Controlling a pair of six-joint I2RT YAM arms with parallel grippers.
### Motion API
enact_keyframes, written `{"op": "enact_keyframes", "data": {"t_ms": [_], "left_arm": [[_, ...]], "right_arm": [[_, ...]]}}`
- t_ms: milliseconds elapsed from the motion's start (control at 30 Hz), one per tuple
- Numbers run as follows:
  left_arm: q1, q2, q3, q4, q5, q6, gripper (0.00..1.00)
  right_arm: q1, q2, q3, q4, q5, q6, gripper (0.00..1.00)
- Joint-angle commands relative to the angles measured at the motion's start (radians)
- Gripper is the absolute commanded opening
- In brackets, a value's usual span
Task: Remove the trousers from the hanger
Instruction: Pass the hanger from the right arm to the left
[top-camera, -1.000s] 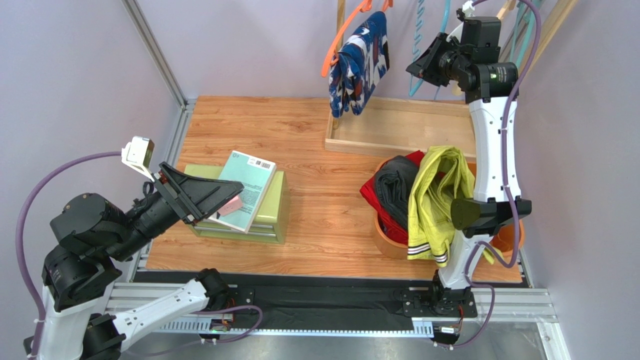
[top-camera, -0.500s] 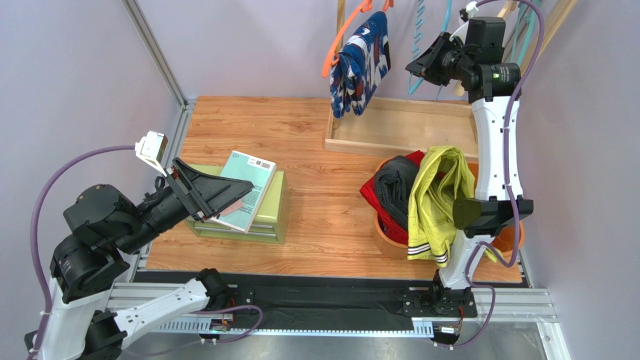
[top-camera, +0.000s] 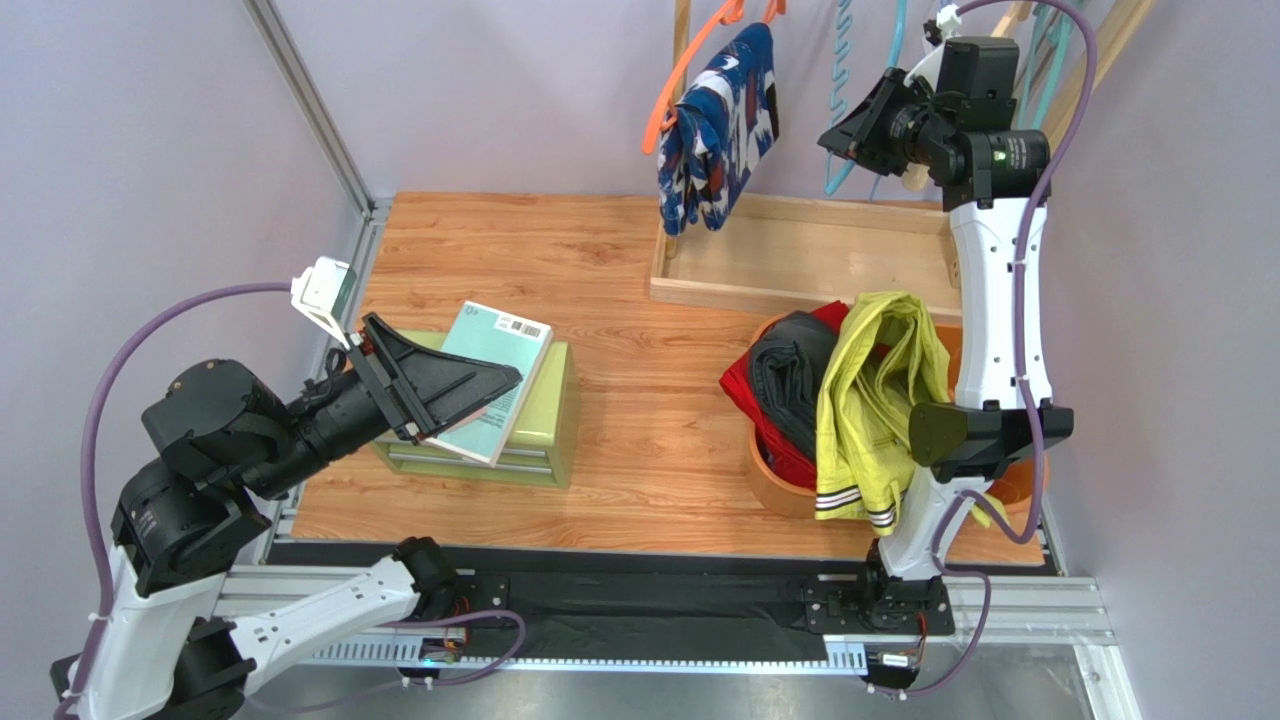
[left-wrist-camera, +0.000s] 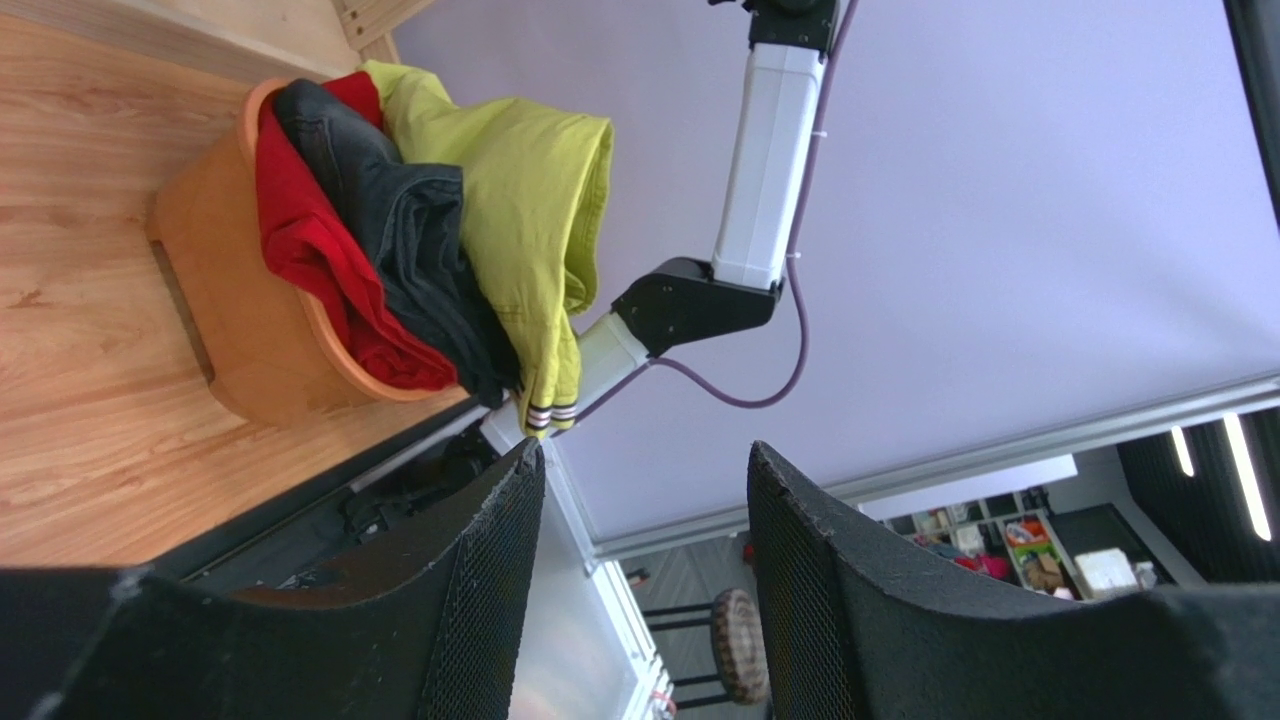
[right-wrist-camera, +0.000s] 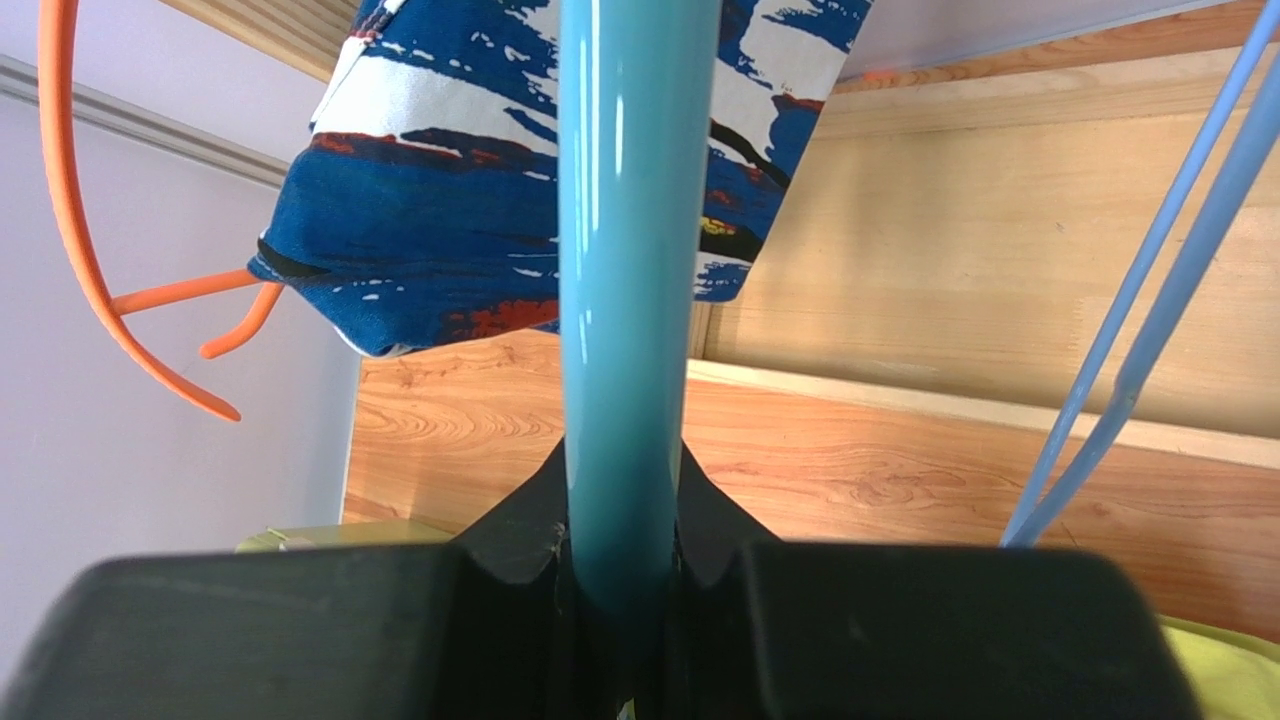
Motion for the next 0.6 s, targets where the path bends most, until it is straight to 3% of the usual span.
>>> {"op": "enact_keyframes", "data": {"t_ms": [0,433,567], "left_arm": [[-0.002,0.014,-0.007,0.042,0.027,0.019,0.58],[-0.002,0.031,0.036,0.020,0.014,0.029,0.59],[-0.002,0.052,0.055,0.006,0.039,0.044,0.59]], "right_arm": [[-0.011,0.071,0.089,-0.049,-0.041,0.010,0.06],[-0.060,0.145,0.111,0.140,-0.196,0.181,0.23],[-0.061,0.112,0.079,0.157,-0.206,0.181,0.38]]}}
